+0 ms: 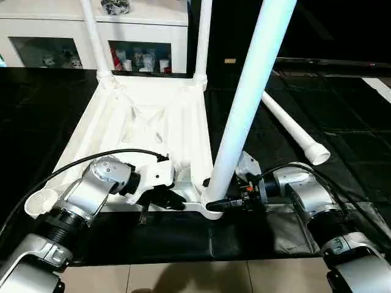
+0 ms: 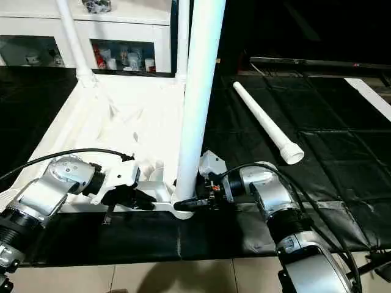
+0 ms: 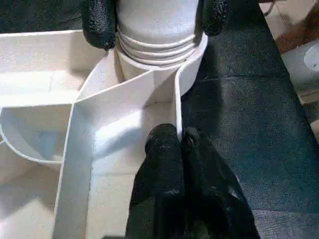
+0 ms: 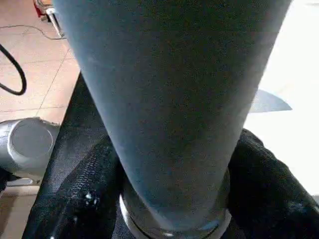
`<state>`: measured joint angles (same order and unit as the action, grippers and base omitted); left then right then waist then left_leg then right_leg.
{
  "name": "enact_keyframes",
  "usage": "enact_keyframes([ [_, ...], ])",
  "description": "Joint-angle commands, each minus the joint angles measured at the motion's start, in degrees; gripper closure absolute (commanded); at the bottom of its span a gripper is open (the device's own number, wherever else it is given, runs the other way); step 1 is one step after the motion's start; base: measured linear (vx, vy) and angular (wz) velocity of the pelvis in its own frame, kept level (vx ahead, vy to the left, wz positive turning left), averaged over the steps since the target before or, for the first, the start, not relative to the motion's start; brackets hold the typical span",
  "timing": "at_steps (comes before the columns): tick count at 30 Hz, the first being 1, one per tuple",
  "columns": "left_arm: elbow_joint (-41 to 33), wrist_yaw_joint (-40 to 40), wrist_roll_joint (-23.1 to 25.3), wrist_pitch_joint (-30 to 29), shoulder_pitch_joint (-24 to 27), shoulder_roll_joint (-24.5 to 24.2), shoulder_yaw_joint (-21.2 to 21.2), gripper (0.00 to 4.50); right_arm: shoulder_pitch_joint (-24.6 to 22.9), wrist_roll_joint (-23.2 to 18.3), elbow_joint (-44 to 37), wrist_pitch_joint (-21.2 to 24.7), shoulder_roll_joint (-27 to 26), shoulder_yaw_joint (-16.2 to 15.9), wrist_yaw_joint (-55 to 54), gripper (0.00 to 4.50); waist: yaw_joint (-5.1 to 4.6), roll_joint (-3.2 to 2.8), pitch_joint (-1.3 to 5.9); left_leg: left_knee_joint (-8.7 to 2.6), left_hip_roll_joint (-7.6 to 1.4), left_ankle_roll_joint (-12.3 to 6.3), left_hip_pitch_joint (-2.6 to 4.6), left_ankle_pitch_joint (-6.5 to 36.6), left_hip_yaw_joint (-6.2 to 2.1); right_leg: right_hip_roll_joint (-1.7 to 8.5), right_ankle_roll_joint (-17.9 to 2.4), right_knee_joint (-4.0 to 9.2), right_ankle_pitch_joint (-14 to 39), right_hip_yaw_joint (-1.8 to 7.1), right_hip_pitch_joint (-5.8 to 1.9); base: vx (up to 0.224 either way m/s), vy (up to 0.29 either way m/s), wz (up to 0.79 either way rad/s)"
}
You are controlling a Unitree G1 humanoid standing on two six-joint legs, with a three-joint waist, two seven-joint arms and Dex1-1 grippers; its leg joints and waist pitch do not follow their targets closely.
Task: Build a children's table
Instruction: Rotate leg to tighten, then rotate table base
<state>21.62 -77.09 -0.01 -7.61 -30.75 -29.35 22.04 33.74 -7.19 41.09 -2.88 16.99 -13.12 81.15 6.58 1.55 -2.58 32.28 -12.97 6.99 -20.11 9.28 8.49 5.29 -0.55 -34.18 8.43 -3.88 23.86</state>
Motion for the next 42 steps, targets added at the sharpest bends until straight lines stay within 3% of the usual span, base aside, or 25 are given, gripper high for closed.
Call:
enact_keyframes([
  [1,0.0,4.0,-0.1,-2.7,0.3,2.4,-0.5,4.50,-1.4,-1.0,-1.7,1.2,-1.2,0.4,-2.2,1.87,-0.43,-0.30,3.44,-3.62,0.30,-1.68,-0.03,17.4,1.60,1.45,-11.2,3.67,18.0,1.66,-3.08,0.000,0.000,0.00],
  [5,-1.5,9.9,-1.8,-8.1,0.9,5.5,-3.4,4.50,-4.0,-1.3,-3.4,3.1,-3.2,1.7,-7.9,1.88,-0.74,-0.19,3.20,-3.86,0.39,-0.91,0.10,20.2,1.32,1.57,-9.3,4.24,23.6,1.57,-3.00,0.000,0.000,0.00],
  [6,-1.9,12.5,-2.1,-10.0,1.0,6.9,-4.4,4.50,-4.7,-1.0,-3.5,3.8,-4.2,2.3,-11.2,1.88,-1.00,-0.09,3.07,-3.91,0.54,-0.81,0.01,21.0,1.22,1.62,-7.9,4.67,26.7,1.44,-2.85,0.000,0.000,0.00],
  [8,-2.2,14.6,-2.3,-11.5,1.1,7.9,-5.1,4.50,-5.2,-0.7,-3.4,4.0,-5.1,2.6,-13.9,1.88,-1.12,-0.18,3.10,-3.87,0.59,-0.69,0.14,21.3,1.18,1.67,-7.6,4.80,27.7,1.40,-2.78,0.000,0.000,0.00],
  [10,-2.1,22.4,-1.8,-16.1,0.6,12.0,-7.7,4.50,-5.7,0.1,-2.4,5.1,-9.1,4.0,-22.7,1.89,-1.99,0.16,3.03,-3.75,0.87,-0.50,-0.06,21.3,1.09,1.66,-5.4,5.41,31.9,1.13,-2.67,0.000,0.000,0.00],
  [13,-1.2,29.4,-1.1,-19.4,-0.2,15.8,-9.8,4.50,-4.3,-0.1,0.1,8.0,-14.5,6.2,-32.9,1.89,-2.66,0.08,3.16,-3.81,1.04,-0.11,-0.58,20.3,0.89,1.68,-4.6,5.45,32.2,0.92,-2.86,0.000,0.000,0.00],
  [14,-0.1,33.1,-0.9,-20.8,-1.3,17.8,-11.1,4.50,-2.7,0.0,2.4,9.1,-17.1,7.2,-38.1,1.89,-3.56,0.24,3.17,-3.71,1.26,-0.10,-0.71,20.5,0.85,1.54,-4.2,5.60,32.7,0.72,-2.79,0.000,0.000,0.00],
  [16,1.0,36.3,-0.7,-21.7,-2.3,19.3,-12.4,4.50,-1.4,0.0,4.3,9.7,-18.9,8.1,-42.0,1.89,-4.04,0.09,3.24,-3.40,1.48,-0.29,-0.34,20.9,0.91,1.46,-3.8,5.91,33.9,0.56,-2.38,0.000,0.000,0.00],
  [17,2.3,39.8,-0.9,-22.2,-3.6,20.9,-14.0,4.50,0.3,-0.1,6.6,10.3,-20.3,9.0,-45.8,1.90,-4.10,-0.21,3.30,-3.38,1.43,-0.74,-0.45,20.6,0.96,1.48,-4.1,5.81,32.7,0.68,-2.38,0.000,0.000,0.00],
  [19,4.2,44.7,-1.4,-22.6,-5.6,23.3,-16.4,4.50,3.1,-0.2,9.9,11.3,-22.2,10.2,-51.1,1.91,-4.35,-0.08,3.41,-3.30,1.53,-0.88,-0.37,20.7,1.02,1.24,-4.4,5.77,31.4,0.60,-2.31,0.000,0.000,0.00],
  [22,5.9,46.6,-0.9,-21.2,-7.6,24.7,-16.3,4.50,6.0,-0.2,12.6,11.1,-23.4,11.6,-55.7,1.91,-4.27,-0.13,3.60,-3.37,1.37,-1.34,-0.56,19.3,1.15,1.19,-5.6,5.36,27.1,0.84,-2.41,0.000,0.000,0.00],
  [23,6.1,46.2,-0.5,-20.5,-7.8,24.6,-15.7,4.50,6.1,-0.4,12.7,11.2,-23.4,12.0,-56.0,1.91,-4.07,0.08,3.84,-3.28,1.26,-1.91,-0.69,16.8,1.37,1.20,-7.1,4.81,21.8,1.16,-2.63,0.000,0.000,0.00],
  [24,6.2,45.9,-0.1,-20.0,-7.9,24.5,-15.3,4.50,6.2,-0.5,12.7,11.2,-23.4,12.3,-56.3,1.36,-4.07,0.08,3.84,-3.28,1.26,-1.91,-0.69,16.8,1.37,1.20,-7.1,4.81,21.8,1.16,-2.63,0.000,0.000,0.00],
  [26,6.7,43.7,1.6,-16.9,-7.9,23.4,-12.9,4.50,5.5,0.1,11.7,10.2,-23.1,12.6,-55.3,1.23,-3.80,-0.18,4.05,-3.13,1.16,-3.02,-0.99,12.3,1.45,1.21,-9.5,3.96,14.1,1.33,-3.21,0.058,-0.011,0.02],
  [28,6.9,43.0,2.1,-15.8,-7.8,23.0,-12.1,4.50,5.1,0.6,11.2,9.4,-23.0,12.6,-55.1,1.05,-3.88,-0.14,4.30,-2.99,1.24,-3.59,-1.39,9.2,1.42,1.29,-10.6,3.31,9.4,1.37,-3.81,0.029,-0.006,0.00],
  [29,7.2,42.6,2.7,-15.0,-7.8,22.7,-11.4,4.50,5.0,1.3,11.4,8.8,-22.9,12.5,-55.3,0.90,-4.02,-0.47,4.40,-2.78,1.21,-3.92,-1.12,7.4,1.52,1.14,-12.0,3.05,5.9,1.39,-3.75,0.000,0.000,0.00],
  [30,8.2,42.0,3.8,-13.6,-7.9,21.9,-10.3,4.50,4.7,2.1,11.3,7.5,-22.2,12.3,-55.7,0.79,-4.01,-1.03,4.38,-2.76,1.22,-4.01,-1.03,7.4,1.49,1.15,-12.4,3.00,5.5,1.40,-3.70,0.000,0.000,0.00],
  [31,8.9,42.1,4.3,-12.7,-8.1,21.5,-10.1,4.50,4.6,1.6,11.3,6.9,-22.0,12.9,-55.9,0.75,-4.08,-0.77,4.33,-2.76,1.20,-4.19,-1.01,8.1,1.61,1.12,-12.8,3.13,5.6,1.41,-3.72,0.000,0.000,0.00],
  [33,9.7,42.3,4.7,-12.0,-8.5,21.3,-10.0,4.50,4.5,1.1,11.0,6.6,-21.7,13.5,-56.3,0.59,-4.08,-0.93,4.10,-2.99,1.03,-3.34,-0.85,10.9,1.57,1.27,-12.7,3.43,8.9,1.40,-3.70,0.000,0.000,0.00],
  [37,11.4,43.2,4.7,-10.9,-9.4,21.2,-10.4,4.50,3.4,0.3,8.6,6.5,-19.9,13.9,-55.8,0.24,-4.04,-0.67,3.83,-3.19,1.00,-2.61,-0.79,13.9,1.57,1.26,-11.3,3.95,14.1,1.41,-3.50,0.000,0.000,0.00],
  [41,11.8,43.7,3.6,-9.8,-9.3,21.8,-11.8,4.50,-0.9,-1.4,1.3,7.3,-17.7,15.2,-55.0,0.06,-3.73,-0.36,3.84,-3.20,0.94,-2.77,-0.87,13.7,1.54,1.28,-9.9,4.15,15.1,1.48,-3.51,0.000,0.000,0.00],
  [42,11.6,43.5,2.6,-10.0,-9.1,22.3,-12.7,4.23,-2.2,-1.0,-0.7,7.4,-16.9,15.1,-55.2,0.06,-3.52,-0.15,3.96,-3.11,0.90,-2.97,-0.86,12.3,1.61,1.27,-10.2,3.95,13.5,1.54,-3.44,0.000,0.000,0.00],
])
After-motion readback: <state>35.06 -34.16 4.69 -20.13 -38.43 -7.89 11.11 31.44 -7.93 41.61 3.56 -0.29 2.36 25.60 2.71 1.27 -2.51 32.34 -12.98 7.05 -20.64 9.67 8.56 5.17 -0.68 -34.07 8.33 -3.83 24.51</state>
